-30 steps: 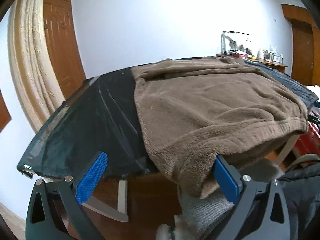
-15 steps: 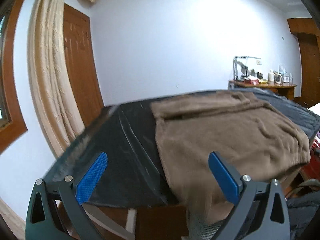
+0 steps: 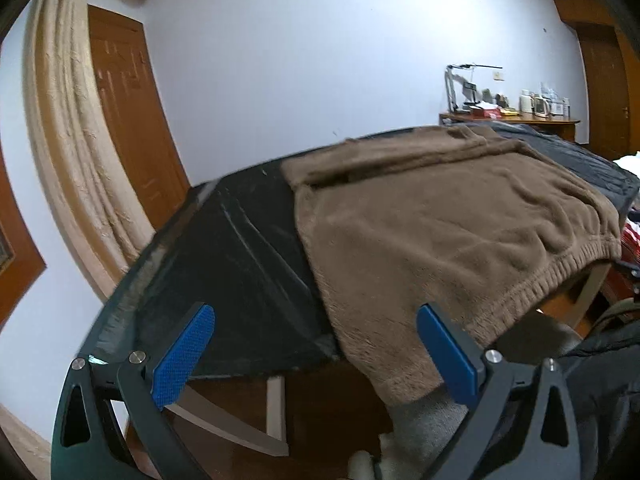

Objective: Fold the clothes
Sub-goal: 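Lift the fleece hem with both tools and fold it toward the collar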

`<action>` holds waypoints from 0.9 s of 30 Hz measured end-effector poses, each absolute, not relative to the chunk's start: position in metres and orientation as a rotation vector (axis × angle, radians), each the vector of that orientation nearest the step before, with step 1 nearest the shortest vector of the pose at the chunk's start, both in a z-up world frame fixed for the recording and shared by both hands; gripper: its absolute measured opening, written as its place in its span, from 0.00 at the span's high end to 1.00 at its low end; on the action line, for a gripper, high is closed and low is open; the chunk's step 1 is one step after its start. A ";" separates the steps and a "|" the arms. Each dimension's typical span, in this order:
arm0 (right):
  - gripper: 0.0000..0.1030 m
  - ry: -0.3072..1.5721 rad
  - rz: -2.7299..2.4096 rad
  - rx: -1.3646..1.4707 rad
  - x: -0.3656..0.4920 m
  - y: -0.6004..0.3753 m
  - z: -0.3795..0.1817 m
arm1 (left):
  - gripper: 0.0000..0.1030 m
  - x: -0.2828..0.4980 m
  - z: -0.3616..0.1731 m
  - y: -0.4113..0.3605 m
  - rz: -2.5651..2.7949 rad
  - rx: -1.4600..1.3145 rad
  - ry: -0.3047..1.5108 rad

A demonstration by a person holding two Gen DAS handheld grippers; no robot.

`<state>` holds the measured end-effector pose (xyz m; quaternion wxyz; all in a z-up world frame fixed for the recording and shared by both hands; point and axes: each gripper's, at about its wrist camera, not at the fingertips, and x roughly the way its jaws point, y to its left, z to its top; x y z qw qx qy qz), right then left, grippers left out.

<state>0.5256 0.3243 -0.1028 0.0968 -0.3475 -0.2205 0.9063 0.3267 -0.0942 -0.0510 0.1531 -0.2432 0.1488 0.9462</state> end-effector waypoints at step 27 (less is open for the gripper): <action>0.06 -0.713 2.536 -0.445 0.525 0.322 -0.037 | 0.02 0.328 -0.081 -0.088 2.671 -0.750 0.381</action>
